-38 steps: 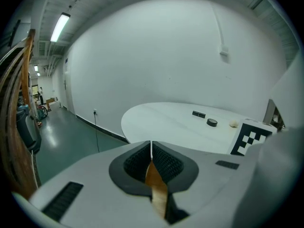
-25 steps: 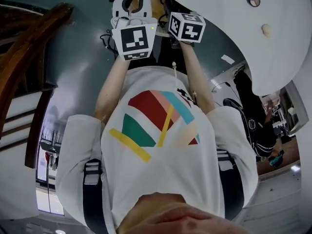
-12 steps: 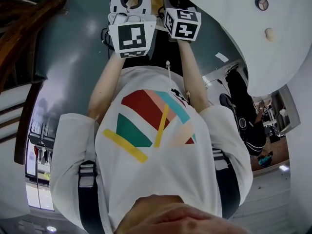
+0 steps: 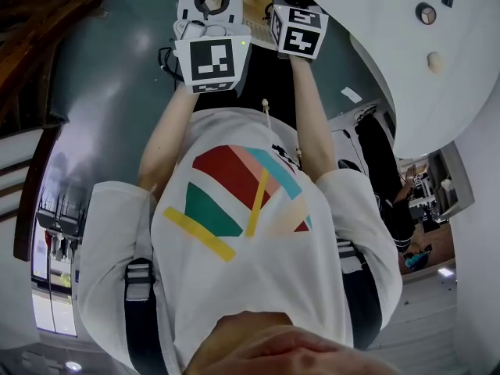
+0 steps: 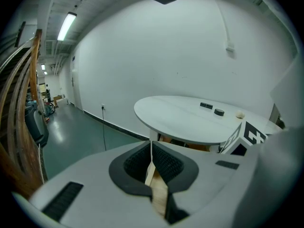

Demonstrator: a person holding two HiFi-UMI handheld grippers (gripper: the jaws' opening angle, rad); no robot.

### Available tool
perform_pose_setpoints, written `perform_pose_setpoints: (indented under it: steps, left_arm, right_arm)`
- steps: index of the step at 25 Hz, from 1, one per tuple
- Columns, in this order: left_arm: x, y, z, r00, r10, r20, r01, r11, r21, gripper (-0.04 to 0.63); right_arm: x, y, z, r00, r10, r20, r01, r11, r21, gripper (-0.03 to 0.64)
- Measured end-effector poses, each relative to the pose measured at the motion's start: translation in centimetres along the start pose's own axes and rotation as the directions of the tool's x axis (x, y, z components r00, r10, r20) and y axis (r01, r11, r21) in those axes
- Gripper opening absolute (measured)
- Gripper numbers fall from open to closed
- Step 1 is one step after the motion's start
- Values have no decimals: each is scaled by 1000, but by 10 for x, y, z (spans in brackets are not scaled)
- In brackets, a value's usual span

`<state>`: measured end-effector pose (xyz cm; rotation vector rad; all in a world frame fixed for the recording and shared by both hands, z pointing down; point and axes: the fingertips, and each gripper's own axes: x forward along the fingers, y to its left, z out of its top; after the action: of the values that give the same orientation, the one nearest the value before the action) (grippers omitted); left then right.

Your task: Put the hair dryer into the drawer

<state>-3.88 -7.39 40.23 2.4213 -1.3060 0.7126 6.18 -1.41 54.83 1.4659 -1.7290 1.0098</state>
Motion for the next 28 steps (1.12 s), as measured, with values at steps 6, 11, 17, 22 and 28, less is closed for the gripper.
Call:
perform_pose_setpoints:
  steps: [6,11,17,22,28]
  left_arm:
    - [-1,0,-7,1000,-3,-7,3,1000,4,17]
    - [2,1,-9,1000,-10,-2,10,1000,25,17]
    - [1,0,-11,1000,-9,1,9,999,45,17]
    - [-1,-3,-20,1000,-9,-14,10,999,40,17]
    - [-2,-14,-30,1000,-16,-26,17,999,35,17]
  right_arm:
    - [-3,0,1,1000,6,-11,-6,999,-39,175]
    - [-5,1,2,999,33,-8,-34,994,-106,175]
    - [-10,-3,6,999,22,36,-14,981,-195,175]
    - [0,-5,6,995,33,94,-21,991,-133,170]
    - [11,-4,4,995,46,88,-35,992,-123,166]
